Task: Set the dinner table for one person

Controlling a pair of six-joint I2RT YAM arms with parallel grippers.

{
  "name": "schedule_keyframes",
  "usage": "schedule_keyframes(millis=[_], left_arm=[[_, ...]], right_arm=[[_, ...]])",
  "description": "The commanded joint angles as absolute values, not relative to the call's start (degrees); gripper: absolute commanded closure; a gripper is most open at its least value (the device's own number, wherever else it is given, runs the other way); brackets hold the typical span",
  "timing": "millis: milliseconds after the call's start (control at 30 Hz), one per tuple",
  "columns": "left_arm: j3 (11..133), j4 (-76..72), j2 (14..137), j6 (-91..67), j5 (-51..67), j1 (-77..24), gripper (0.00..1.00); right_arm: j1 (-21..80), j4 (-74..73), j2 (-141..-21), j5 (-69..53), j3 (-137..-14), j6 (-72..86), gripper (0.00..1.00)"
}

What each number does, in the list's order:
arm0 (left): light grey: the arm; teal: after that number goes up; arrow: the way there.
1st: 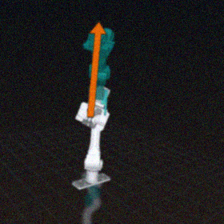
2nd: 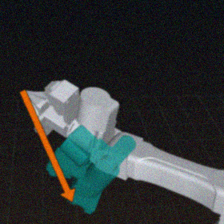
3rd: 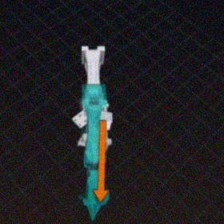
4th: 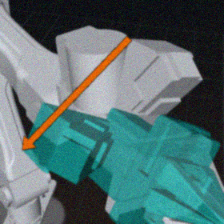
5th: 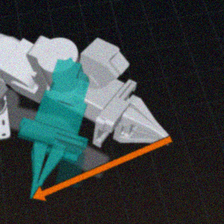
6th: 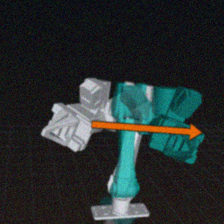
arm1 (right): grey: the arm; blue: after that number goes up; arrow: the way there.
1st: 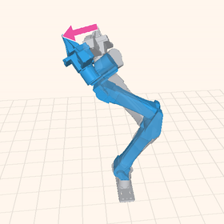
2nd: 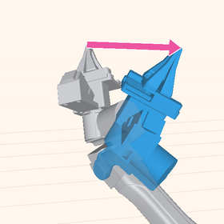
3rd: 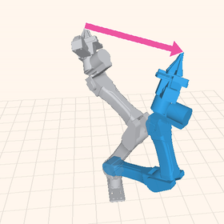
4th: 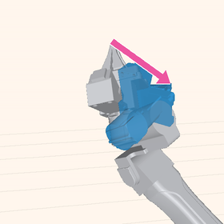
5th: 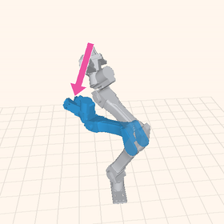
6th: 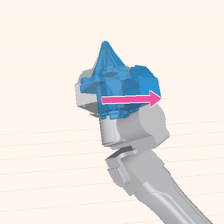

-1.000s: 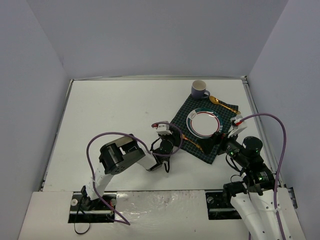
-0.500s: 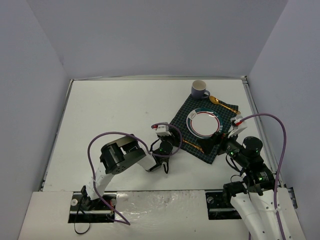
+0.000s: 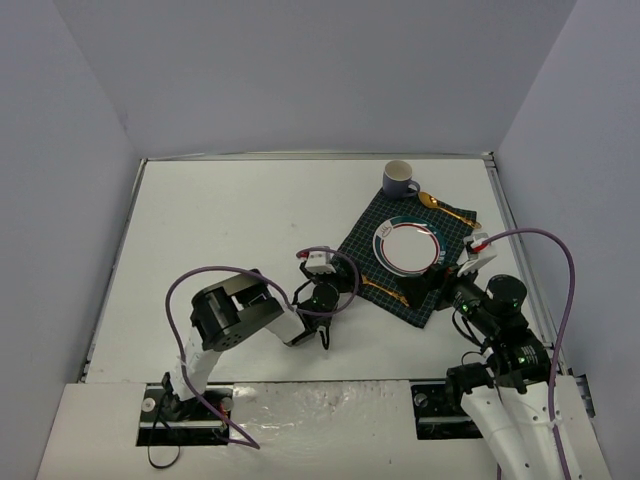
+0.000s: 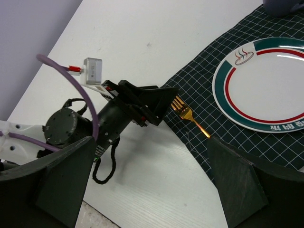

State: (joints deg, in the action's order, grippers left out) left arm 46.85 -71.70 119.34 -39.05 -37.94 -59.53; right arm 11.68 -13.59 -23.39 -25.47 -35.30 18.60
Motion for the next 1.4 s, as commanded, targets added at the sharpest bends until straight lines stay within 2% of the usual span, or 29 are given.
schedule_keyframes(millis=[0,333,667,933,1033,1367], left_arm=[[46.41,-69.84,107.01,-36.51,-39.18,-59.24,0.25],[52.38,-27.17,83.38,-29.5,-37.69,-58.51,0.06],[59.76,9.12,68.73,-29.09,-33.75,-52.3,0.04],[61.0,26.08,55.83,-26.81,-24.79,-40.0,0.03],[62.68,30.45,52.58,-24.37,-23.02,-36.45,0.03],[61.21,38.31,38.8,-15.75,-30.83,-32.78,0.03]], right_arm=[[12.04,-10.82,-23.2,-22.55,-38.6,19.16,0.0],[12.04,-14.35,-21.53,-10.74,-43.27,16.29,0.0],[12.04,-16.0,-24.16,-4.64,-45.79,16.45,0.0],[12.04,-16.17,-23.82,8.15,-48.33,20.21,0.0],[12.04,-16.17,-20.95,8.99,-49.67,16.37,0.0],[12.66,-16.42,-13.49,18.4,-53.16,6.99,0.0]])
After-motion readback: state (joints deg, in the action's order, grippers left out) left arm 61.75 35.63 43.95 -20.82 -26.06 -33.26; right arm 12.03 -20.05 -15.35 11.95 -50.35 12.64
